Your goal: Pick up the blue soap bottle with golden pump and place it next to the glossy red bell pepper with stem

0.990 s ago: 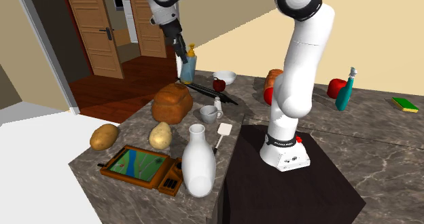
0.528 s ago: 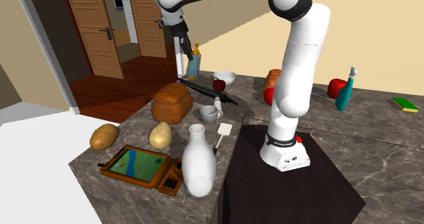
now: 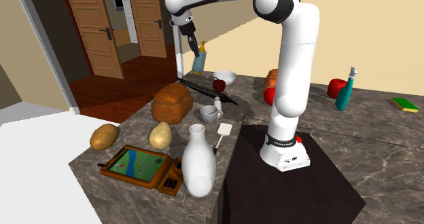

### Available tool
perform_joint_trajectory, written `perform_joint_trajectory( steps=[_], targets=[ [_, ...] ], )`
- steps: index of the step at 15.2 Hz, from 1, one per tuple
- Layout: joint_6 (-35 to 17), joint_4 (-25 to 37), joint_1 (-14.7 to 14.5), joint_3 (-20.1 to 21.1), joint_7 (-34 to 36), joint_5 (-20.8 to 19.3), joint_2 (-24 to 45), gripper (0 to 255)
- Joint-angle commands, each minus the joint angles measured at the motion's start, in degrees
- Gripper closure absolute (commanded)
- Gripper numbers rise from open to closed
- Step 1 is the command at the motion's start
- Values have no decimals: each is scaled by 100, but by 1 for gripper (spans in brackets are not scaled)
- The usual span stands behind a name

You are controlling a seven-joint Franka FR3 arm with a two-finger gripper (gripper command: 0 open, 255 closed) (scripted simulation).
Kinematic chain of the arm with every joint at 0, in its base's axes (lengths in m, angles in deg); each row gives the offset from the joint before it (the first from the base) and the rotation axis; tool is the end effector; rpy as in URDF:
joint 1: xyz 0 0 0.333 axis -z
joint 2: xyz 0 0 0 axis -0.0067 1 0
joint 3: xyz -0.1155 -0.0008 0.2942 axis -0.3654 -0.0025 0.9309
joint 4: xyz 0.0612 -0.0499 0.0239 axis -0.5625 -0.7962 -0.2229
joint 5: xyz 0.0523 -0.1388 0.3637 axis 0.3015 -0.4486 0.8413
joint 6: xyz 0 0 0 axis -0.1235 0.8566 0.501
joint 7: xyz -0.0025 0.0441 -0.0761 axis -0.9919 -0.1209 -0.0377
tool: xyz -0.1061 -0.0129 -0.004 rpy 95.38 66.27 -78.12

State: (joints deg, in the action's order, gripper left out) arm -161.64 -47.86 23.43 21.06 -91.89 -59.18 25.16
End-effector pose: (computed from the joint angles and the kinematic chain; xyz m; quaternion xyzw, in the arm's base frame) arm 0.4155 -0.3765 0.5467 0.9846 -0.0048 -0.1670 0.0510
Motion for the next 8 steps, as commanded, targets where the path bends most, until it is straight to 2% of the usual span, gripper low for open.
perform_joint_trajectory(
  steps=[1, 8],
  targets=[
    [-84, 183, 142, -119, -262, 15, 196, 255],
    [-268, 1192, 757, -480, -1203, 248, 1167, 255]
  ],
)
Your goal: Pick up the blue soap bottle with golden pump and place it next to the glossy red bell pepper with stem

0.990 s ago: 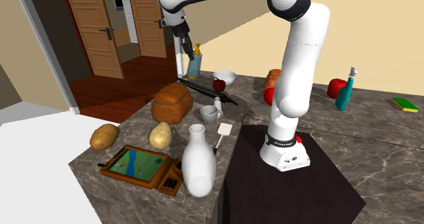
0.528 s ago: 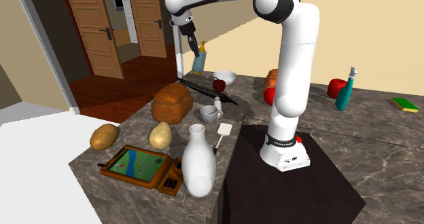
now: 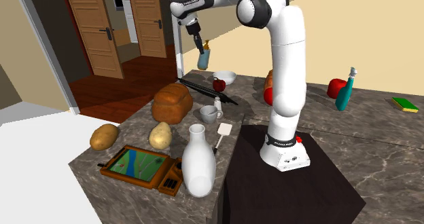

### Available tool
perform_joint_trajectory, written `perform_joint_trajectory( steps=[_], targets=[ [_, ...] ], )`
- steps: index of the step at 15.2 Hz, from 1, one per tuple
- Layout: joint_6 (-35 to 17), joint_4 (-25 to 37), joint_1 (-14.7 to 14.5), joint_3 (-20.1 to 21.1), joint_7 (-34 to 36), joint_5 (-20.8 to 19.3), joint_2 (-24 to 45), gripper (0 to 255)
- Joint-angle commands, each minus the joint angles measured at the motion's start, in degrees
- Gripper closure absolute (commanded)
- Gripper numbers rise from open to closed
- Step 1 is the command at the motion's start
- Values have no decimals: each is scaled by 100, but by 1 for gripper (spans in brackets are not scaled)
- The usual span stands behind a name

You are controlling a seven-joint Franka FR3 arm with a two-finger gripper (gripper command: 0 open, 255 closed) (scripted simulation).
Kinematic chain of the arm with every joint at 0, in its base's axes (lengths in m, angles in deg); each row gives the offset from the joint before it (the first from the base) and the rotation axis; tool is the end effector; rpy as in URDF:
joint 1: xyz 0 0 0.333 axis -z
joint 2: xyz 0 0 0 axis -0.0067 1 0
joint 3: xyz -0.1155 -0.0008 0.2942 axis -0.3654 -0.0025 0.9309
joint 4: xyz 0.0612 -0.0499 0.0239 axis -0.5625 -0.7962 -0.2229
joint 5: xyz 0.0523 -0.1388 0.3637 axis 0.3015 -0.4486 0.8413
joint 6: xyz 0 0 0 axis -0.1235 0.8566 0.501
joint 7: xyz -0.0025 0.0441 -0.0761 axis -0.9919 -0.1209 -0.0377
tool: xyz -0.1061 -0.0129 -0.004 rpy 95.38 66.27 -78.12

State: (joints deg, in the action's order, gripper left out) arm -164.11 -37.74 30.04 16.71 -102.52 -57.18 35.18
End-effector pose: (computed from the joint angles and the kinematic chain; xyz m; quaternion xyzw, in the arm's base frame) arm 0.3894 -0.4764 0.5355 0.9846 -0.0046 -0.1670 0.0508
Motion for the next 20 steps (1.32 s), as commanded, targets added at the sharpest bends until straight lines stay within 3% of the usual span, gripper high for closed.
perform_joint_trajectory(
  steps=[1, 5, 9, 11, 12, 15, 20],
  targets=[
    [-26, 368, 199, -82, -273, 100, 331, 255],
    [32, 1274, 660, -194, -795, 348, 1069, 255],
    [292, 2566, 1232, -232, -1290, 649, 1995, 255],
    [580, 3533, 1598, -215, -1526, 825, 2613, 255],
    [1195, 5160, 2093, -169, -1746, 1048, 3550, 255],
    [654, 4201, 1906, -168, -1650, 949, 3160, 255],
    [87, 3352, 1754, -179, -1533, 890, 2906, 255]
  ],
)
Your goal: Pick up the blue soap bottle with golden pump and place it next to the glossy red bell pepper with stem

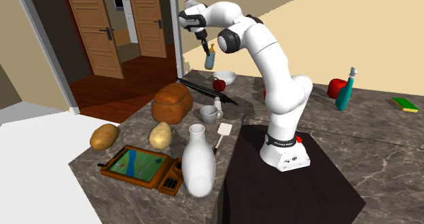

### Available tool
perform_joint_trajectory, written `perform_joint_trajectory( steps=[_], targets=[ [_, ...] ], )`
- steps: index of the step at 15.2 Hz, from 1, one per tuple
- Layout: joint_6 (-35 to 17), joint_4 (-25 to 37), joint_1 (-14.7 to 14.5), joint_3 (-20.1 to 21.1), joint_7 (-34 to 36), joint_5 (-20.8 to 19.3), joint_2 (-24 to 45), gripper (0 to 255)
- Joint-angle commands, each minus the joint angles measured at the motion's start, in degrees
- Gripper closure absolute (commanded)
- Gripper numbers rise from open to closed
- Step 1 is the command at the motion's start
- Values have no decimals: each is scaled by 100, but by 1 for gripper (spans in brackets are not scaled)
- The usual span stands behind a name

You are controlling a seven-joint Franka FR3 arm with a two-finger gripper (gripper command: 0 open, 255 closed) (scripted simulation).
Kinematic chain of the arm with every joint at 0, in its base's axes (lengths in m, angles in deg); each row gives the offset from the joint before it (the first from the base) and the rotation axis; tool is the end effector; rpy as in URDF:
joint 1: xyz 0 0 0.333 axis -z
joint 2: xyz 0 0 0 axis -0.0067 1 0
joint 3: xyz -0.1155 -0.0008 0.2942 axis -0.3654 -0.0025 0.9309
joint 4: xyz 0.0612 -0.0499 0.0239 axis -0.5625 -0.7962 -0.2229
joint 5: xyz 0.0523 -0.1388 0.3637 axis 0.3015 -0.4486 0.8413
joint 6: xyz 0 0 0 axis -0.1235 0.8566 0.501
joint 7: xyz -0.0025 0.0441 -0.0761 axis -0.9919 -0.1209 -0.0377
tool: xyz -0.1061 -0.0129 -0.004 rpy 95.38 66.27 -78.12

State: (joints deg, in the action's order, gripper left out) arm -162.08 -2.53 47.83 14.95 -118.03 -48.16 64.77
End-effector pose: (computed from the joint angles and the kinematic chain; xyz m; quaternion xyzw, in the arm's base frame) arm 0.3470 -0.6516 0.4775 0.9846 -0.0040 -0.1669 0.0510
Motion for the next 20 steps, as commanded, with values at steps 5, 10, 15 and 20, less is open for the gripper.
perform_joint_trajectory(
  steps=[5, 10, 15, 20],
  targets=[
    [-566, -748, -112, -2, 117, -43, -161, 255],
    [-959, -1189, -166, 6, 206, -58, -191, 255],
    [-1316, -1538, -199, 20, 287, -62, -168, 255],
    [-1646, -1820, -219, 36, 361, -57, -105, 255]
  ],
)
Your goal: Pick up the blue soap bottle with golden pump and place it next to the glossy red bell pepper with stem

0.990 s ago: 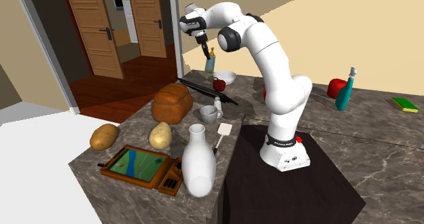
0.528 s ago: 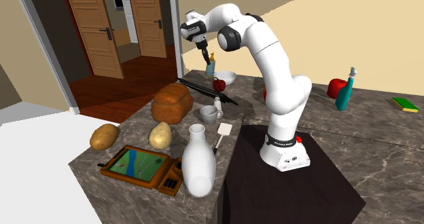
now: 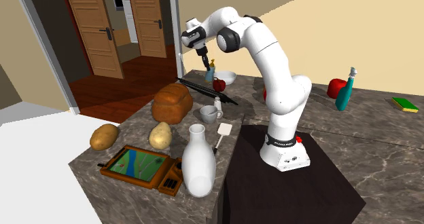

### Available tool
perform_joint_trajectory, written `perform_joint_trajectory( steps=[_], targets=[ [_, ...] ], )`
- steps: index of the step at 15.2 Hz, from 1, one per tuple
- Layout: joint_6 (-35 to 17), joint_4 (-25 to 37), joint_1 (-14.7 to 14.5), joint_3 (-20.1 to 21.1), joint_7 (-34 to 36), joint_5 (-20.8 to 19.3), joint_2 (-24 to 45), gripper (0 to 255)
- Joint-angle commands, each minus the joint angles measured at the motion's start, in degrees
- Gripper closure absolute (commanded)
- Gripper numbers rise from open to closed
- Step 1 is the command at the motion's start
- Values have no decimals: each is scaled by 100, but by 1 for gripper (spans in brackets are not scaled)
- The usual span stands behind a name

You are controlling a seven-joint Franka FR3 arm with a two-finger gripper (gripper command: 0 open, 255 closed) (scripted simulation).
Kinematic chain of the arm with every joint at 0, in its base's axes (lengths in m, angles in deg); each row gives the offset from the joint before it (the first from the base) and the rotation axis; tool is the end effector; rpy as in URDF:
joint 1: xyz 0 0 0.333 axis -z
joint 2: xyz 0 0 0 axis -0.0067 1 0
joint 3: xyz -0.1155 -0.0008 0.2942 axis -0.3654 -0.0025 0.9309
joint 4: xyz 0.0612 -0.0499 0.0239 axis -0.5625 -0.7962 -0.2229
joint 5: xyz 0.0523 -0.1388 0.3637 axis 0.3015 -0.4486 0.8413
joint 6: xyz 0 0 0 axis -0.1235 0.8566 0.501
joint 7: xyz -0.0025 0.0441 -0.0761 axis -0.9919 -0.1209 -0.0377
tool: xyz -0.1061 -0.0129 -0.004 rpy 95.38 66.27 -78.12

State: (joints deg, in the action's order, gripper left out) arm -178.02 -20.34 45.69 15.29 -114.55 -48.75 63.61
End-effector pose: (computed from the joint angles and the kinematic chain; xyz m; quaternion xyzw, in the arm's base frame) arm 0.3459 -0.6516 0.3708 0.9846 -0.0040 -0.1670 0.0509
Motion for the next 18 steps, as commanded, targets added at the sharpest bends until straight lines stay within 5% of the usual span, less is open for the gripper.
perform_joint_trajectory(
  steps=[1, 10, 11, 16, 18],
  targets=[
    [-115, -88, -6, 7, 28, 3, 29, 255],
    [-182, -135, -8, 12, 43, 5, 52, 255],
    [-182, -134, -7, 12, 43, 6, 53, 0],
    [-182, -135, -8, 12, 43, 5, 52, 0],
    [187, 208, -34, 13, 33, 9, 33, 0]
  ],
)
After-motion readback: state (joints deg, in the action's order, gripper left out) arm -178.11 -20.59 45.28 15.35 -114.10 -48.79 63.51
